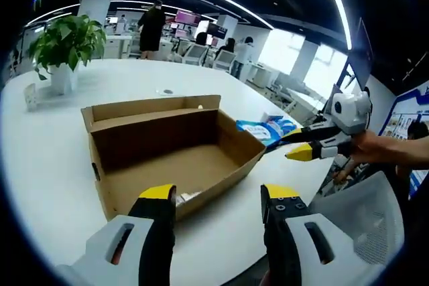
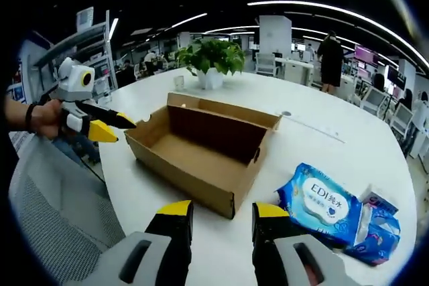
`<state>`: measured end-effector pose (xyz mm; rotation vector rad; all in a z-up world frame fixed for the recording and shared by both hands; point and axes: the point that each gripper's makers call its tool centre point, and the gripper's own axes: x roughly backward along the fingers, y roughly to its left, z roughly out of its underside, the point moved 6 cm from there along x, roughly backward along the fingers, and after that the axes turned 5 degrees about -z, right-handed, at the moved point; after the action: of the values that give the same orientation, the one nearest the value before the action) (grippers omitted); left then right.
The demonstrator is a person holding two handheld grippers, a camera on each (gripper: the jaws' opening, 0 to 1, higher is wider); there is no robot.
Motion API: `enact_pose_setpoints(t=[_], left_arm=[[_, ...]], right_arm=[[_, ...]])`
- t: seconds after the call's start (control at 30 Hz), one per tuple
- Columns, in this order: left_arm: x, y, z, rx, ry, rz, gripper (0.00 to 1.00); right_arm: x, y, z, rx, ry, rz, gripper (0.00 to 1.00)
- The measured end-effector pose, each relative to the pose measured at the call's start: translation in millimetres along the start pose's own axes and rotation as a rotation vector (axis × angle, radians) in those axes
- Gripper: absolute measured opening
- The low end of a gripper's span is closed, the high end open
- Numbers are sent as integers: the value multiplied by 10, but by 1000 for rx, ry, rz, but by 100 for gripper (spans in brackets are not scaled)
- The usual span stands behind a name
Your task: Operate the shoe box by opening the lid, removing the specified soft item, and placing it in the target area until the item is outside and the box remains undamaged.
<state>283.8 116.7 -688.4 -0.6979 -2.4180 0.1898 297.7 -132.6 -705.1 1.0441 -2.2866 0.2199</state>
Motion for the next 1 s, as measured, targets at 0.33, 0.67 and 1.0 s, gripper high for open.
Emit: enact_pose_setpoints(t=[0.33,0.67,1.0], left_arm=[[-20,201,-142,-150,69,15,50],[-214,424,-171,-332,196,32,49],[-527,548,-199,-440,296,77,47]], right_arm=[[-9,240,59,-46,-32,-12,34],[-6,374,100,-54,-52,2,37],[22,428,184,-93,-61,11,39]])
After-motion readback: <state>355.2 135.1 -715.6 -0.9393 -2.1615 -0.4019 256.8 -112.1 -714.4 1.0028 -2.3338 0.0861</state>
